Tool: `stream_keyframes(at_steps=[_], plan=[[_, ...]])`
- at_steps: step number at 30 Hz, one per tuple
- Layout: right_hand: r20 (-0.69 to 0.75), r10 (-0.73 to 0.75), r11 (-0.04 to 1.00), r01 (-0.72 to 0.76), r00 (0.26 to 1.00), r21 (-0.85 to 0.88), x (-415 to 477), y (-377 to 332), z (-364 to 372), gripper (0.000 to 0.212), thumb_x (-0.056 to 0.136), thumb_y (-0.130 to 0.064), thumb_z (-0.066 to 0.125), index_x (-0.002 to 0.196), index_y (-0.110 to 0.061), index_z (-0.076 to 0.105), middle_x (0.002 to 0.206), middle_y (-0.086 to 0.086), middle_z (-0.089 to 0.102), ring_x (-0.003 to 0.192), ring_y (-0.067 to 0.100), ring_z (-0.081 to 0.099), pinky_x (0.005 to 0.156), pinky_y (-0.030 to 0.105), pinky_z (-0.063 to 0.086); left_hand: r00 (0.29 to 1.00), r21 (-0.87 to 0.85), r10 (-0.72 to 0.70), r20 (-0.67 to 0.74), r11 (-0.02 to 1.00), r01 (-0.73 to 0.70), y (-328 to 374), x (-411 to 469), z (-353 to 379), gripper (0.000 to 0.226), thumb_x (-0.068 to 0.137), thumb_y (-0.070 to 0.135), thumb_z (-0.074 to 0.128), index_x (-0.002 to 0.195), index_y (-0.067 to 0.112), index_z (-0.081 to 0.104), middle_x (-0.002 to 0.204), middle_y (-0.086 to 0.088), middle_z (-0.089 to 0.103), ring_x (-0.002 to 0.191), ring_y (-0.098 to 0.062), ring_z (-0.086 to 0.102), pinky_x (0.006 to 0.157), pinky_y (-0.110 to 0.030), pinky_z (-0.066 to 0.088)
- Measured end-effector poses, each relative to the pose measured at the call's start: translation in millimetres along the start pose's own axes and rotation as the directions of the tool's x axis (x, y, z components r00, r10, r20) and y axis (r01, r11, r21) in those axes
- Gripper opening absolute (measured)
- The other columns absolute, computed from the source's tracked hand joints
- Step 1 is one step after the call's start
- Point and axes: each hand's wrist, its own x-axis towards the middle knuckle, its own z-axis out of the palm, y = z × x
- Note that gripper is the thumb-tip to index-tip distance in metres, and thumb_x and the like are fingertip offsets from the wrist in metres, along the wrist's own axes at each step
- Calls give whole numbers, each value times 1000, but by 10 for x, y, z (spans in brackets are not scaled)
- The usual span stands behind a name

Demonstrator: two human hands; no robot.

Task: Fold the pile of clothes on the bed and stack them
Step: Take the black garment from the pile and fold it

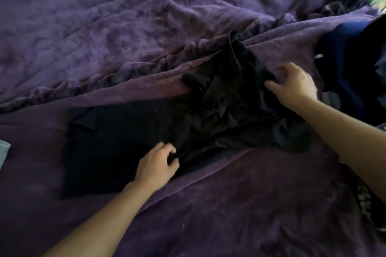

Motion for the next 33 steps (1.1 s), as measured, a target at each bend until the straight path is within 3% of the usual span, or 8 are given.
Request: stream_keyframes(at_steps=[7,13,19,22,24,26,29,33], plan=[[341,184,918,-286,922,276,295,-876,406,41,76,-34,79,104,-9,61,89,7,63,78,22,64,58,29,51,973,-180,48,-225,980,-90,695,797,-221,24,82,32,68,102,21,62,97,4,53,90,-19,59,73,-38,52],[598,-180,526,-437,781,730,675,-1271,239,11,94,-22,52,97,-21,62,83,-8,72,63,6,64,52,18,41,935,-420,-274,-224,893,161,610,1215,-319,48,86,51,56,122,18,53,122,-7,56,114,-27,53,92,-35,42],[246,155,899,-240,957,366,833,-753,491,32,76,-30,79,100,-13,67,77,-5,63,65,8,58,68,26,50,902,-622,-433,-4,707,337,763,1654,-450,114,47,90,56,140,28,35,138,-1,51,125,-26,48,106,-43,38],[342,152,945,-238,927,225,905,-772,631,64,64,-36,87,117,-12,61,102,6,66,90,22,65,79,32,56,873,-661,-483,74,631,405,824,1831,-484,88,60,43,82,131,11,42,122,-7,60,103,-23,61,89,-36,52],[441,135,966,-217,887,141,917,-808,661,56,67,-25,85,112,-7,57,91,12,62,74,27,61,54,26,53,878,-732,-458,138,550,402,854,1893,-520,45,70,6,72,111,9,56,102,-11,65,81,-20,62,65,-27,53],[472,85,966,-189,878,176,882,-811,576,31,74,-14,79,96,-8,58,68,11,51,49,22,45,33,17,36,909,-790,-410,74,532,304,967,1891,-621,31,68,-8,61,93,11,62,88,-10,62,73,-20,58,59,-26,48],[210,-8,871,-97,978,482,891,-630,254,10,76,-3,70,80,-6,62,69,9,53,55,14,49,43,24,46,929,-733,-225,-294,677,-68,1188,1815,-829,34,65,-11,53,79,14,70,75,4,64,75,-12,59,69,-21,46],[-84,-363,900,373,928,227,393,-138,-7,18,67,0,61,85,2,64,84,15,65,76,18,57,64,29,43,659,-25,417,-626,834,-551,1259,1359,-632,30,61,-10,50,72,10,69,79,-10,65,84,-30,58,79,-36,46]])
